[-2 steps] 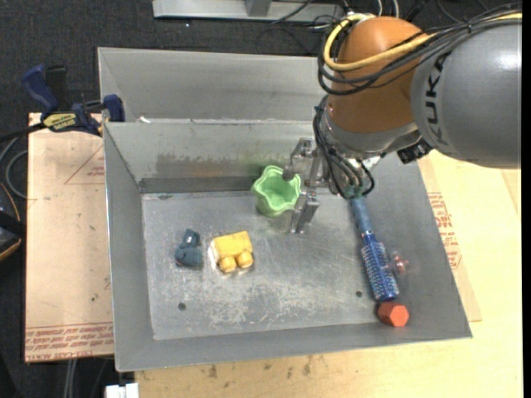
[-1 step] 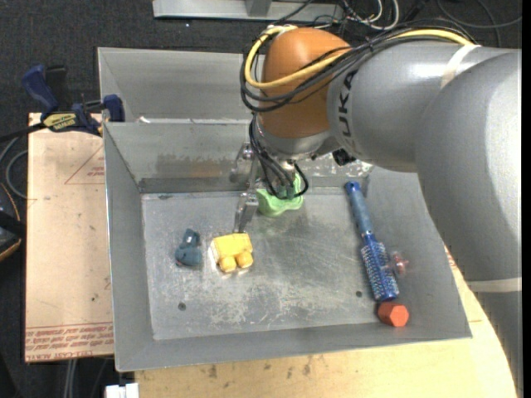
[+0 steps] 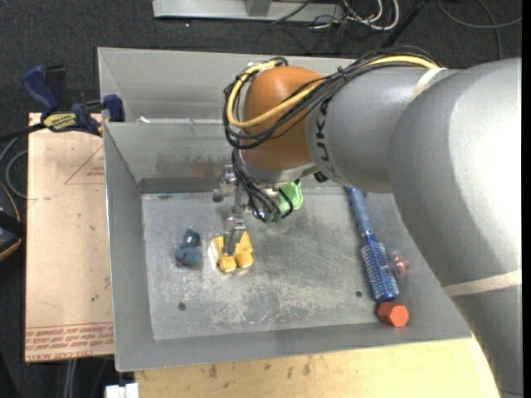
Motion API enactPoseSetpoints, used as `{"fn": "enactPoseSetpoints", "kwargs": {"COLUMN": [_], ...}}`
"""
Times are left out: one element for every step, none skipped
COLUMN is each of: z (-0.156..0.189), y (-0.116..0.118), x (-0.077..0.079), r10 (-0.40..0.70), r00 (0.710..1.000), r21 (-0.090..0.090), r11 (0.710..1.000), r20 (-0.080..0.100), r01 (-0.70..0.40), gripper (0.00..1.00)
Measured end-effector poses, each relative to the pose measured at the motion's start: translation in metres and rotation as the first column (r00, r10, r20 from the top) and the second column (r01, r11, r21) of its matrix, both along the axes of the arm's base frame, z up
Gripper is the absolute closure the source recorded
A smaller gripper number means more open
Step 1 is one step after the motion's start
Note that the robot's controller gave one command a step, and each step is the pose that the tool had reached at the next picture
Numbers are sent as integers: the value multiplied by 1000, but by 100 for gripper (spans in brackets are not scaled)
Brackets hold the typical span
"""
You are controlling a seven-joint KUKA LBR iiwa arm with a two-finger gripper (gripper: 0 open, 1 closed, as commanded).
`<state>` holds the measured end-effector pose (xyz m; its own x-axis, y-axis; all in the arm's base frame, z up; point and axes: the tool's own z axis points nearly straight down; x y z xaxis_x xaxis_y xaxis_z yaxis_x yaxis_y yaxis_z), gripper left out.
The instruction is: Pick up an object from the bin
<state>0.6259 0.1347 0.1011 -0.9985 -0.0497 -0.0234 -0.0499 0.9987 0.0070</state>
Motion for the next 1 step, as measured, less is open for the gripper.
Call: {"fn": "enactPoseSetpoints", "kwargs": {"z": [-16], "y": [-13], "x": [-49], "r10": [100], "r00": [995], "r21": [-8], "r11": [995], "r20": [-25], "r01": [-100], "gripper": [0]}}
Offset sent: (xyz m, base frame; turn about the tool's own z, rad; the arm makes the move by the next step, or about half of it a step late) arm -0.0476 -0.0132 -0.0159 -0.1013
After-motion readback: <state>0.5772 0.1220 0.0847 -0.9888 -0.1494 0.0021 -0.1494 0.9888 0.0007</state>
